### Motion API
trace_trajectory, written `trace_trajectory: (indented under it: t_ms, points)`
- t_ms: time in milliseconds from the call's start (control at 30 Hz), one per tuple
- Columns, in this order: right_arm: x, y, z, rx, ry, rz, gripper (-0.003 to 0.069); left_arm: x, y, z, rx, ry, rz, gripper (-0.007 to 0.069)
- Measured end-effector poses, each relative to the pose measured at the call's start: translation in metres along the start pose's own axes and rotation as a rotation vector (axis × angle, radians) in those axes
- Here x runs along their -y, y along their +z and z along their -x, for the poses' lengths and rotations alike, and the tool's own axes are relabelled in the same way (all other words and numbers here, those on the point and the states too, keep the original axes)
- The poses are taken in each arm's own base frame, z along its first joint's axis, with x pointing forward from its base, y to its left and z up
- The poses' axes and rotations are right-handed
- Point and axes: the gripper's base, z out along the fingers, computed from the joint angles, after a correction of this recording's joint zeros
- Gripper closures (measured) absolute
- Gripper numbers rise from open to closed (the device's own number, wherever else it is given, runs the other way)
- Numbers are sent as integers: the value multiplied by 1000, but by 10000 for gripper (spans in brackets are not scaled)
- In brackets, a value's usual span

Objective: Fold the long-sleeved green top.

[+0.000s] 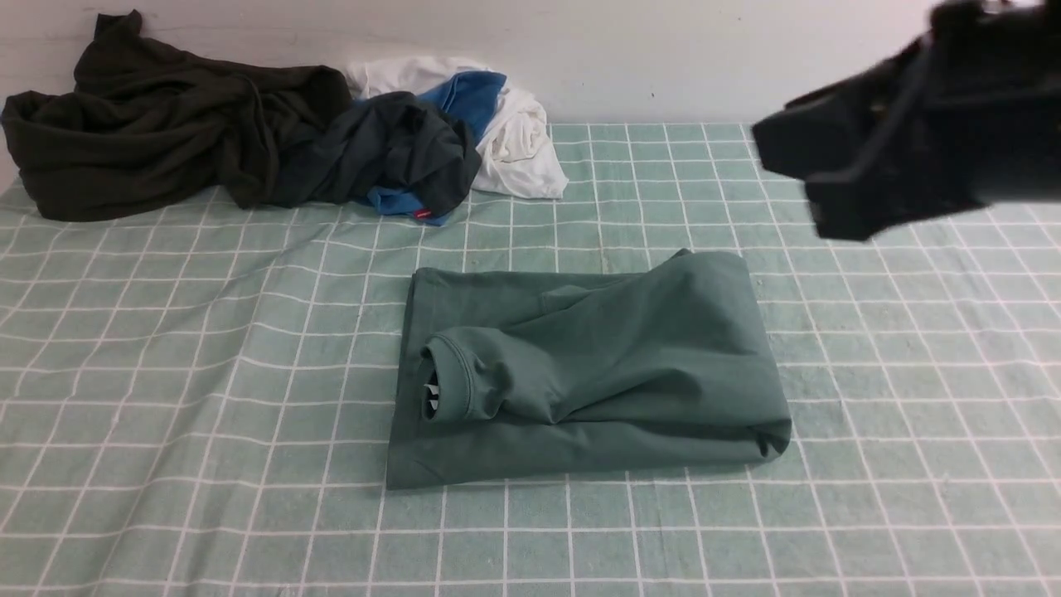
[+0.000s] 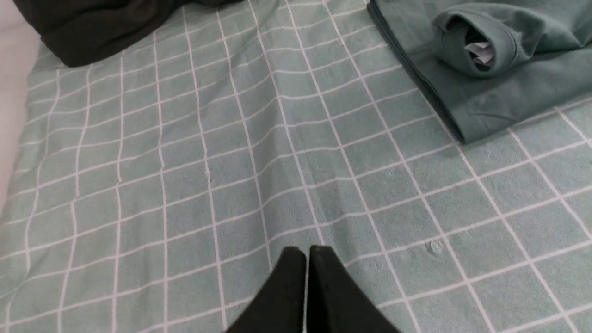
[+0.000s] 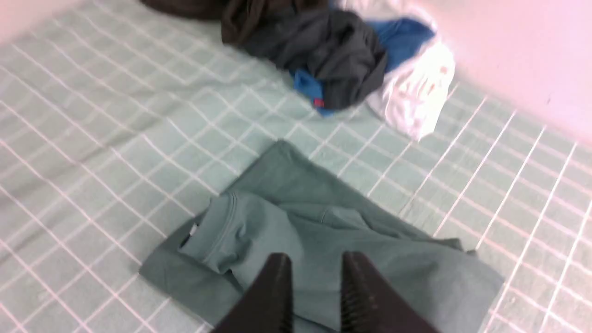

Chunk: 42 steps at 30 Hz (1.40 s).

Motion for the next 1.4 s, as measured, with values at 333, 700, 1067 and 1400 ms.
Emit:
trace_trajectory:
  t_ms: [333, 700, 1067, 1400]
  points:
    - [0, -63, -45, 117, -18, -4, 671, 0, -2, 0, 14, -1, 2, 628]
    - [0, -68, -56, 48, -35, -4, 673, 0, -2, 0, 13, -1, 2, 628]
    - [1, -65, -62, 38, -51, -14, 673, 0, -2, 0, 13, -1, 2, 628]
    - [10, -60, -162, 439, -72, -163, 673, 0, -2, 0, 13, 0, 3, 628]
